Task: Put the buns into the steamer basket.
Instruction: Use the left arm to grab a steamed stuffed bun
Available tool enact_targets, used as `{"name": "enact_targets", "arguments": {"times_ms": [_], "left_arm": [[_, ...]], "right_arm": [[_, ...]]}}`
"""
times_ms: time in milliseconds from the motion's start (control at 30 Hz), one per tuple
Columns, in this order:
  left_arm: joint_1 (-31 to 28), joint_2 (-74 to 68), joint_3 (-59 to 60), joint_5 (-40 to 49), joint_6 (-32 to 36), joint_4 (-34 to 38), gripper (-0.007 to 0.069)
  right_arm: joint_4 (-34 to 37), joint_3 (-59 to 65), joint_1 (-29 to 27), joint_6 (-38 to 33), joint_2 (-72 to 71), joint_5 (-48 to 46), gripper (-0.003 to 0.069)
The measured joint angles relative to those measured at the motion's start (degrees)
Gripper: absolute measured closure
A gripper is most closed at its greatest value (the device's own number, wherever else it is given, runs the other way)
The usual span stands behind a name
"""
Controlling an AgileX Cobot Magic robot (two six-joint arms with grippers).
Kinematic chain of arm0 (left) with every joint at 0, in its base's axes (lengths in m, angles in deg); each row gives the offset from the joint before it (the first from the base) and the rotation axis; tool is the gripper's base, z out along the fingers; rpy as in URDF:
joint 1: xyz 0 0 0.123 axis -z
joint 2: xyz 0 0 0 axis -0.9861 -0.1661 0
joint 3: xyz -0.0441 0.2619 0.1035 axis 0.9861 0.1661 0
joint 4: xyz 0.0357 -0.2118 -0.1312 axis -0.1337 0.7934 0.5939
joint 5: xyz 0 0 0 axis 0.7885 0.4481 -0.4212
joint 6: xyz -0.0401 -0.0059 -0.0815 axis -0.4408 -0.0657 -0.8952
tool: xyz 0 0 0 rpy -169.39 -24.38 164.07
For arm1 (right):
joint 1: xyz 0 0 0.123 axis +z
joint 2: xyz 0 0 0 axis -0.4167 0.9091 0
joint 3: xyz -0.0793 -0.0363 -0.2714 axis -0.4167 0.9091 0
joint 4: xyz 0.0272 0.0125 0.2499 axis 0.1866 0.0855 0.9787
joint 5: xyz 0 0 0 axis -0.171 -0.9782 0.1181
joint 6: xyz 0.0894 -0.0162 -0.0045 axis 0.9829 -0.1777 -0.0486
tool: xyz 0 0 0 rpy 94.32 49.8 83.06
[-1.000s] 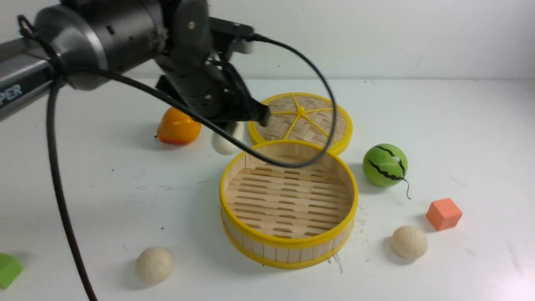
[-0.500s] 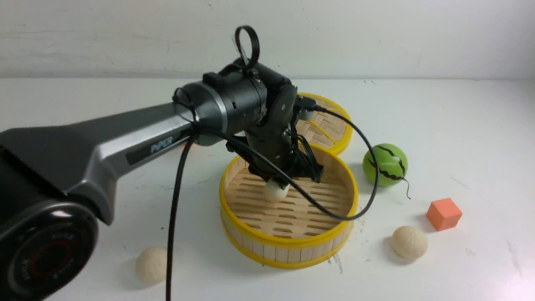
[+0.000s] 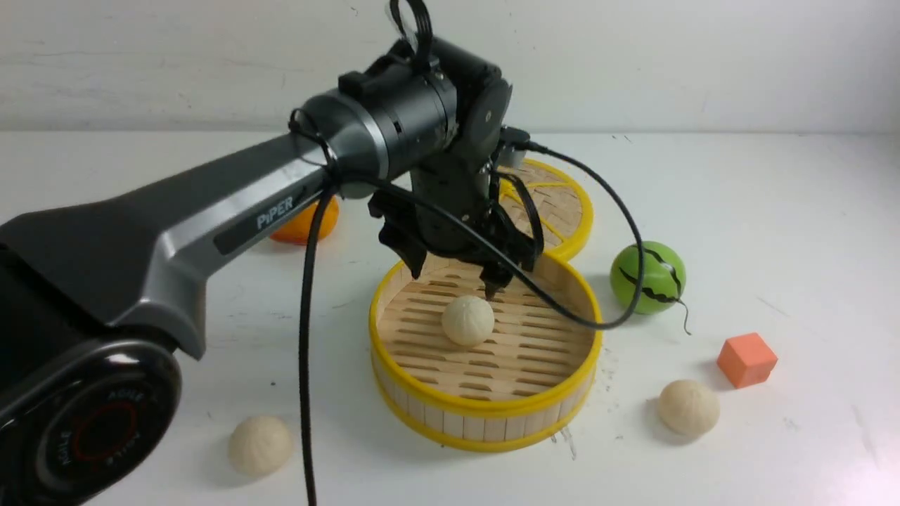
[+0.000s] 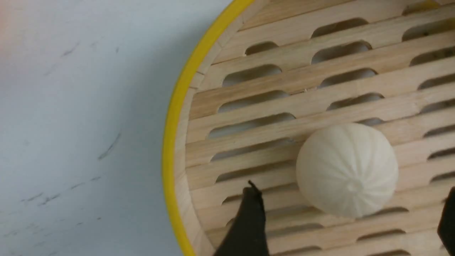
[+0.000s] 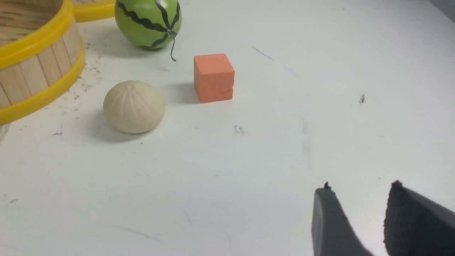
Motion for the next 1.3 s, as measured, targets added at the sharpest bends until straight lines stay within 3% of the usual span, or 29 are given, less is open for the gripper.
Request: {"name": "enact_targets", "arguments": {"times_ms": [133, 267, 533, 833, 1033, 1300], "left_arm": [[-1.0, 3.3, 0.6, 1.1, 0.9, 0.8, 0.0042], [-5.2, 11.5, 9.2, 1.3, 0.9, 4.3, 0.0123], [-15.3, 29.0, 37.6, -2.5, 0.4, 5.8, 0.0207], [-17.6, 36.6, 62.4, -19.0, -2.0, 6.9, 0.0187], [-17.6, 32.7, 65.6, -26.0, -2.1, 7.1, 0.0133], [-17.6, 28.1, 65.6, -32.9, -2.3, 7.5, 0.0127]], "right_arm": [[0.0, 0.0, 0.0, 0.0, 0.0, 0.0, 0.042], [0.0, 0.0, 0.0, 0.0, 0.0, 0.0, 0.042], [0.0, 0.0, 0.0, 0.0, 0.0, 0.0, 0.042], [0.0, 0.0, 0.0, 0.0, 0.0, 0.0, 0.042], [0.0, 0.0, 0.0, 0.0, 0.0, 0.0, 0.042], [0.0, 0.0, 0.0, 0.0, 0.0, 0.0, 0.042]]}}
